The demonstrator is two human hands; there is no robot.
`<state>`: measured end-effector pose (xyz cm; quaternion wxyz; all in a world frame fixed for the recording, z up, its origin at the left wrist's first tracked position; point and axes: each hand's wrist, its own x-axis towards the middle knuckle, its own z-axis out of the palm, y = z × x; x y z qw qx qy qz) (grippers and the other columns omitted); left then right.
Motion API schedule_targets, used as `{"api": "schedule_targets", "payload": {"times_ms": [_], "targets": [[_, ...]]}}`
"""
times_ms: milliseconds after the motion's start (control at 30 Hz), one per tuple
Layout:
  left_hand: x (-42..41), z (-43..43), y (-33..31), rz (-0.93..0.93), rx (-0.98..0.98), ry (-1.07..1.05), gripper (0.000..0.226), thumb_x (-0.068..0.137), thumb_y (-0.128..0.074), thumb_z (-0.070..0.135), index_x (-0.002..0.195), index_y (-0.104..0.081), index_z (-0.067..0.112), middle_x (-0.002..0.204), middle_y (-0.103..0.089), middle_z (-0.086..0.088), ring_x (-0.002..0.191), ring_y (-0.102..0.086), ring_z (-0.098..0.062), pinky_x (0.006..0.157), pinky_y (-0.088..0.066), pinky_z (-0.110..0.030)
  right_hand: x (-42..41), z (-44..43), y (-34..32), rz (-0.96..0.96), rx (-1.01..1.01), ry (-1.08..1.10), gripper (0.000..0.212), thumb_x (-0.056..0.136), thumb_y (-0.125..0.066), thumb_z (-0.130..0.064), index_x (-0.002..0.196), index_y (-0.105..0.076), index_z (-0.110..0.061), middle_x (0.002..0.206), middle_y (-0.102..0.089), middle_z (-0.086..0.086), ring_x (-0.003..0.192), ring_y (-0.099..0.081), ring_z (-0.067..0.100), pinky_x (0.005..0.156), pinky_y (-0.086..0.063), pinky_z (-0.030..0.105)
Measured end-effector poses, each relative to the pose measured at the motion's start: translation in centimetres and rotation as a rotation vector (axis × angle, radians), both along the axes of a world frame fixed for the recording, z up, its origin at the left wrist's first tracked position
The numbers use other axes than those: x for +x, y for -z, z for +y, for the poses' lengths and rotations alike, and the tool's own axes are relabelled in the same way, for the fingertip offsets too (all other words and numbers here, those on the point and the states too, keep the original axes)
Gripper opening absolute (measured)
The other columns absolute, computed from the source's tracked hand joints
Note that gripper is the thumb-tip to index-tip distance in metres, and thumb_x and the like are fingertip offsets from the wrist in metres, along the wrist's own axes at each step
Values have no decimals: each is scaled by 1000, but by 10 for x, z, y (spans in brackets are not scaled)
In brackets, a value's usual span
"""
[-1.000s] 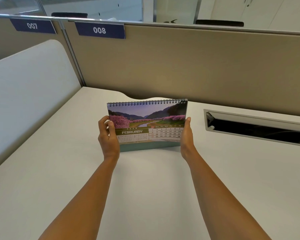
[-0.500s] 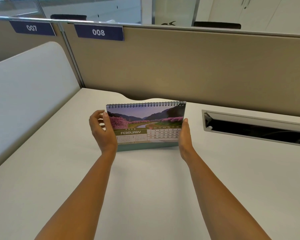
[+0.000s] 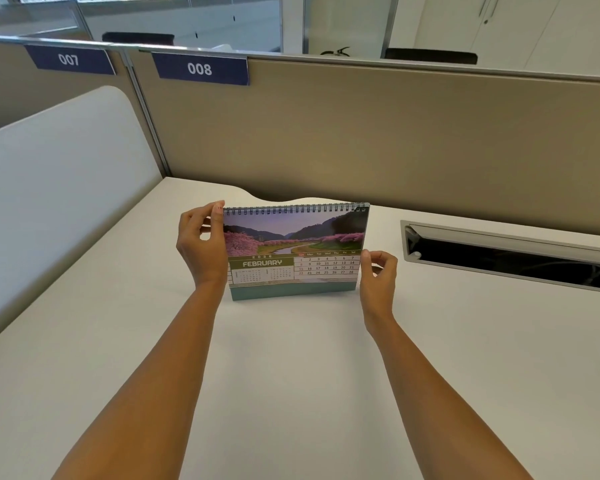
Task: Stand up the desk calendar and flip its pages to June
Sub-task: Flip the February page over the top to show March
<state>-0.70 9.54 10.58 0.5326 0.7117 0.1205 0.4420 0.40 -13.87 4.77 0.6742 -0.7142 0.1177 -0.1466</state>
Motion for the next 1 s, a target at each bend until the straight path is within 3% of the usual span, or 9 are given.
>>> {"api": "schedule_targets", "payload": {"times_ms": [200,400,567,800,1000], "targets": [[-2,-1,-4,15,-23,1,27,89,-56,30,105,-67,10,106,-62,-13,83,-55,3,66,-44,-3,-12,-3,6,27,-15,-73,20,89,-58,-25,104,-47,-19,108,-57,0,97,-54,16,68,-46,10],[-3,1,-4,31,-24,6,28,89,-57,32,105,-67,12,106,-62,-11,83,-55,3,66,-45,-3,-17,-5,4,30,-40,-67,24,86,-63,-20,106,-53,-13,111,-58,4,98,-56,18,68,-47,10],[-4,1,-4,36,-28,9,28,89,-57,32,105,-67,12,107,-62,-12,82,-55,2,66,-45,-3,-20,-9,1,50,-33,-64,27,81,-69,-18,101,-51,-15,101,-63,6,87,-59,18,67,-49,10],[-5,3,-6,52,-13,32,29,88,-57,31,106,-66,10,108,-61,-13,82,-55,3,63,-43,-1,-24,-11,-2,14,-115,-18,19,81,-69,-20,93,-54,-17,92,-61,-2,84,-59,18,62,-47,7],[-5,6,-6,64,2,51,27,89,-57,30,107,-66,11,108,-62,-13,82,-55,3,62,-42,0,-29,-15,-8,-19,-150,-10,13,84,-66,-21,88,-55,-15,95,-63,2,88,-56,18,64,-47,11]]}}
